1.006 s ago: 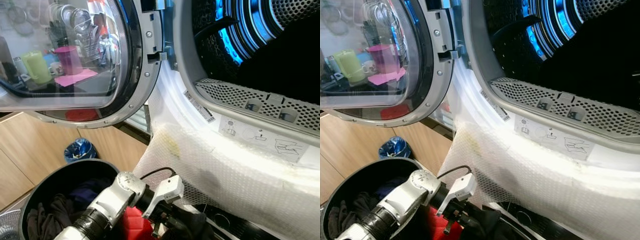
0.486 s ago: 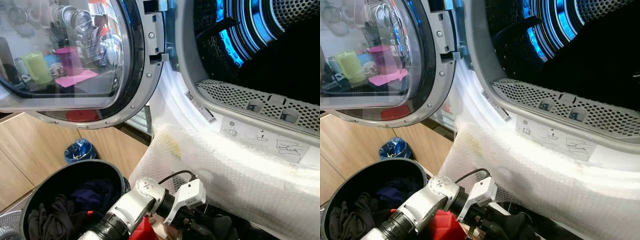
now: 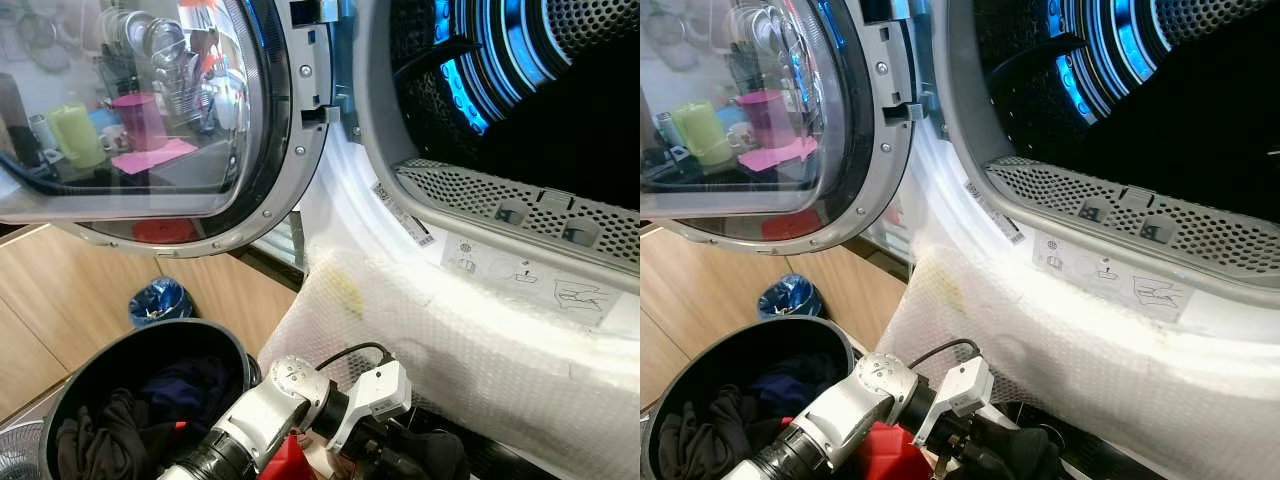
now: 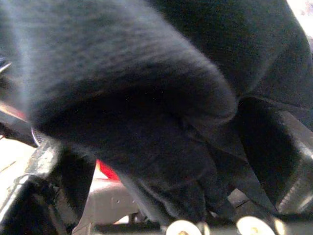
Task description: Clothes washing
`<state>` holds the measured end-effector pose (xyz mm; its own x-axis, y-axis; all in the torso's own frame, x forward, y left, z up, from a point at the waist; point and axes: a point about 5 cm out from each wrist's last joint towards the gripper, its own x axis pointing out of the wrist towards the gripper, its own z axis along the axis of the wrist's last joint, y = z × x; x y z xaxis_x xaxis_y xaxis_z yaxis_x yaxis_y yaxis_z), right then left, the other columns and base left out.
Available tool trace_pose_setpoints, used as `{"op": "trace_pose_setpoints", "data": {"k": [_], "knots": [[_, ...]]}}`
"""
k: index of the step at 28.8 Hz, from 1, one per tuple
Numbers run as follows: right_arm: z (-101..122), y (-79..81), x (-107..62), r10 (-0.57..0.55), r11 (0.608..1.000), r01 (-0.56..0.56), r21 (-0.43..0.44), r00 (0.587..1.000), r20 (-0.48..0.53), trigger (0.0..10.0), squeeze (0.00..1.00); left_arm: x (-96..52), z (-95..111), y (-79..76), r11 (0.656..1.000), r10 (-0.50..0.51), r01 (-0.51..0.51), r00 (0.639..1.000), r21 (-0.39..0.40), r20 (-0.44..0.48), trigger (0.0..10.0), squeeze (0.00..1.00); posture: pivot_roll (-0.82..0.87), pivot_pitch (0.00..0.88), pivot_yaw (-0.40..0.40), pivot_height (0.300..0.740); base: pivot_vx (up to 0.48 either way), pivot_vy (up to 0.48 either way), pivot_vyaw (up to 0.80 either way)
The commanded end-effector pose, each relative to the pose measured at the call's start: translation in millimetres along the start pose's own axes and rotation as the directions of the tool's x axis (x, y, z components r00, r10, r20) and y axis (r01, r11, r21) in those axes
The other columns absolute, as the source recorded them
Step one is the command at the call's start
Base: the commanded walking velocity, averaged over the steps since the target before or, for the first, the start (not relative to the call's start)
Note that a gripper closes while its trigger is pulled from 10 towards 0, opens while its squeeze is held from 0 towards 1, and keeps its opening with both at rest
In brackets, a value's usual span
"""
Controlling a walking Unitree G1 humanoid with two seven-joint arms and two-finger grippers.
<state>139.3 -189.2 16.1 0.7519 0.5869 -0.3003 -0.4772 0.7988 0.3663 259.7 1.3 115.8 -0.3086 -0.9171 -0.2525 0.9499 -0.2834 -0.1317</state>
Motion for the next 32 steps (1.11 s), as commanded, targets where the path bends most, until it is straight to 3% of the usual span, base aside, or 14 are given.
{"op": "trace_pose_setpoints", "data": {"k": [1,9,10,11,12,32], "knots": [[-4,0.1,2.7,-0.017,1.000,0.017,0.005,1.000,-0.009,10.0,0.00,2.4,6,-3.4,0.999,-0.033,0.032,0.999,0.023,0.006,0.0,0.00,0.01,0.000,0.091,0.740,0.000,0.000,0.00],[-10,-1.1,18.6,-0.038,0.997,0.036,0.063,0.999,0.030,10.0,0.00,3.0,8,-5.4,0.998,-0.048,0.047,0.999,0.029,0.008,0.0,0.00,0.01,0.000,0.100,0.740,0.000,0.000,0.00],[-9,-2.9,20.5,-0.052,0.996,0.049,0.076,0.998,0.044,2.1,0.00,2.9,8,-5.3,0.998,-0.048,0.048,0.999,0.030,0.006,0.0,0.00,0.01,0.000,0.100,0.740,0.000,0.000,0.00],[-9,-3.4,21.2,-0.057,0.996,0.053,0.077,0.997,0.051,2.1,0.00,2.7,8,-5.3,0.998,-0.048,0.047,0.999,0.030,0.005,0.0,0.00,0.01,0.000,0.099,0.740,0.000,0.000,0.00],[-9,-4.7,21.9,-0.070,0.994,0.066,0.083,0.996,0.055,0.0,0.00,2.4,8,-5.2,0.998,-0.047,0.047,0.999,0.030,0.004,0.0,0.00,0.01,0.000,0.099,0.740,0.000,0.000,0.00],[1,-8.7,32.8,-0.077,0.988,0.049,0.146,0.978,0.193,0.0,0.00,-9.7,7,-3.3,0.999,-0.014,0.014,1.000,0.031,0.001,0.0,0.00,0.01,0.000,0.112,0.740,0.000,0.000,0.00]]}}
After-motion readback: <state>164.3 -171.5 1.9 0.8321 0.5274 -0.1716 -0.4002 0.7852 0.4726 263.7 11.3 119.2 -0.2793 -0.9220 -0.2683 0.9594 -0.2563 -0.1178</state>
